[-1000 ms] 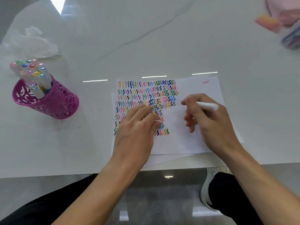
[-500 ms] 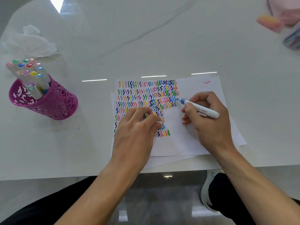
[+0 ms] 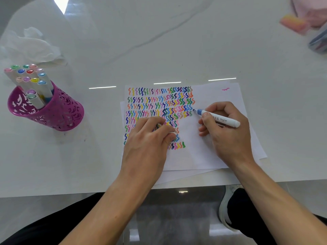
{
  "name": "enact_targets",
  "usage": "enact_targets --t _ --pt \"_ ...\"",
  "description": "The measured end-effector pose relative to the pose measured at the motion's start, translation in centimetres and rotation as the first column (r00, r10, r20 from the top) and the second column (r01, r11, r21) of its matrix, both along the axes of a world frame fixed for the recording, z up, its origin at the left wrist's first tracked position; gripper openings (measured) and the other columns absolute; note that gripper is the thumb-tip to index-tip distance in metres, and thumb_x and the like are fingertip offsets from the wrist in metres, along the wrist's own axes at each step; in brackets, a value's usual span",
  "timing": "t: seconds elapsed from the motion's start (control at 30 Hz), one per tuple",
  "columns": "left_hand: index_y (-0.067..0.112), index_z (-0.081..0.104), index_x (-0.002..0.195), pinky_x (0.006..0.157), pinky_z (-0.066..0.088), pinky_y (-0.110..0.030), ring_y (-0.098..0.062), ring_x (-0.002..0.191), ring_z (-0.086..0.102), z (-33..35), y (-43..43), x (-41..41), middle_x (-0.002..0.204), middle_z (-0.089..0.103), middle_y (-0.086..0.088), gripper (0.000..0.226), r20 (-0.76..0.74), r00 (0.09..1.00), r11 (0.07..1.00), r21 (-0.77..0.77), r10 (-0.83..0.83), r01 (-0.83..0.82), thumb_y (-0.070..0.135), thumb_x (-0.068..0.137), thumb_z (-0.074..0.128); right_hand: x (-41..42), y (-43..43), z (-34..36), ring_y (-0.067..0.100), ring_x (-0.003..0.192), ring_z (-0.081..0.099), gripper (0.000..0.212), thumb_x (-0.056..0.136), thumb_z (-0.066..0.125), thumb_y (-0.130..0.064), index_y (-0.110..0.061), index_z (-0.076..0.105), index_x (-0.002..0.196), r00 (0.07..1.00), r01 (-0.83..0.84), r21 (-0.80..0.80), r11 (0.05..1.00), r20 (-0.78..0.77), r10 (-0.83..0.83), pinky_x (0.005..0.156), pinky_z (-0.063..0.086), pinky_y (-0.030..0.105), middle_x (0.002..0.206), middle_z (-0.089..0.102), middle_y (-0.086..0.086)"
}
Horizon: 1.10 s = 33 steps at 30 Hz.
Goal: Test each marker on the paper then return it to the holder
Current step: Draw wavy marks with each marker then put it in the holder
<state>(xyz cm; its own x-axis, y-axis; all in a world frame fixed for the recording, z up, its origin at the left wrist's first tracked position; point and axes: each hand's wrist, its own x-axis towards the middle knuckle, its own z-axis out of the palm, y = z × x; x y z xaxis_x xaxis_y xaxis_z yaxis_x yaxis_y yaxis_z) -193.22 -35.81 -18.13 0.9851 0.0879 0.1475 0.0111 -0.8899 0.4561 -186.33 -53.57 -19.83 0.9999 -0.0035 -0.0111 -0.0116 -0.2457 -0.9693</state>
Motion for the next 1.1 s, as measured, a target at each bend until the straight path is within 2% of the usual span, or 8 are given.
enact_targets --t 0.17,0.43,0.63,0.77,0.9,1.0,1.1 --pt "0.017 0.08 0.102 0.09 0.052 -0.039 -0.026 0.11 0.059 0.0 0.0 0.0 0.114 0.07 -0.002 0.014 -0.01 1.0 1.0 0.0 0.006 -0.006 0.023 0.095 0.069 0.1 0.0 -0.1 0.017 0.06 0.072 0.01 0.096 0.072 -0.015 -0.022 0.067 0.091 1.0 -0.007 0.004 1.0 -0.02 0.007 0.054 0.056 0.021 0.076 0.075 0.002" --pt "0.018 0.08 0.103 0.09 0.051 -0.037 -0.023 0.11 0.058 0.1 0.0 0.0 0.11 0.071 0.001 0.017 -0.033 0.999 1.0 -0.014 0.023 -0.023 0.026 0.096 0.067 0.0 -0.2 -0.3 0.016 0.056 0.069 0.004 0.087 0.071 -0.024 -0.021 0.069 0.085 0.999 0.014 -0.001 1.0 -0.033 -0.014 0.05 0.051 0.022 0.072 0.074 0.002" --pt "0.02 0.08 0.104 0.09 0.048 -0.032 -0.02 0.112 0.056 0.2 -0.1 0.0 0.11 0.07 0.004 0.017 -0.04 0.999 0.999 -0.02 0.036 -0.037 0.028 0.096 0.067 0.0 -0.2 -0.3 0.017 0.055 0.069 0.003 0.084 0.07 -0.021 -0.018 0.07 0.084 0.999 0.015 0.024 1.0 -0.052 -0.014 0.049 0.05 0.022 0.07 0.074 0.004" --pt "0.021 0.08 0.102 0.092 0.047 -0.03 -0.018 0.113 0.054 0.2 -0.1 0.0 0.111 0.07 0.004 0.015 -0.027 0.999 0.999 -0.033 0.035 -0.036 0.028 0.095 0.069 -0.1 -0.2 0.0 0.017 0.056 0.069 0.008 0.085 0.068 -0.023 -0.016 0.069 0.085 0.999 0.005 0.085 0.996 -0.035 -0.002 0.05 0.049 0.02 0.07 0.075 0.003" --pt "0.018 0.08 0.103 0.096 0.047 -0.033 -0.019 0.114 0.057 0.3 -0.2 0.0 0.112 0.071 0.002 0.016 -0.001 1.0 0.999 -0.033 0.03 -0.03 0.026 0.095 0.068 0.0 -0.5 0.6 0.023 0.058 0.068 0.005 0.091 0.065 -0.019 -0.015 0.065 0.088 0.999 0.028 0.179 0.983 -0.027 -0.024 0.05 0.05 0.027 0.071 0.074 0.006" --pt "0.017 0.079 0.105 0.099 0.044 -0.024 -0.014 0.112 0.06 0.8 -0.3 0.1 0.111 0.073 0.005 0.016 0.036 0.999 0.994 -0.105 0.024 -0.02 0.025 0.096 0.069 -0.1 -0.4 1.1 0.023 0.061 0.069 0.005 0.092 0.065 -0.021 -0.018 0.062 0.09 1.0 0.014 0.192 0.981 0.02 -0.019 0.053 0.051 0.026 0.074 0.075 0.004" --pt "0.022 0.077 0.11 0.092 0.039 -0.012 -0.008 0.106 0.059 1.5 -0.5 0.2 0.108 0.071 0.011 0.017 0.039 0.998 0.979 -0.203 0.042 -0.034 0.026 0.096 0.07 -0.4 -0.1 1.8 0.018 0.061 0.069 0.01 0.087 0.067 -0.027 -0.022 0.06 0.091 0.997 -0.013 0.178 0.984 0.074 0.0 0.056 0.051 0.02 0.074 0.074 0.004"
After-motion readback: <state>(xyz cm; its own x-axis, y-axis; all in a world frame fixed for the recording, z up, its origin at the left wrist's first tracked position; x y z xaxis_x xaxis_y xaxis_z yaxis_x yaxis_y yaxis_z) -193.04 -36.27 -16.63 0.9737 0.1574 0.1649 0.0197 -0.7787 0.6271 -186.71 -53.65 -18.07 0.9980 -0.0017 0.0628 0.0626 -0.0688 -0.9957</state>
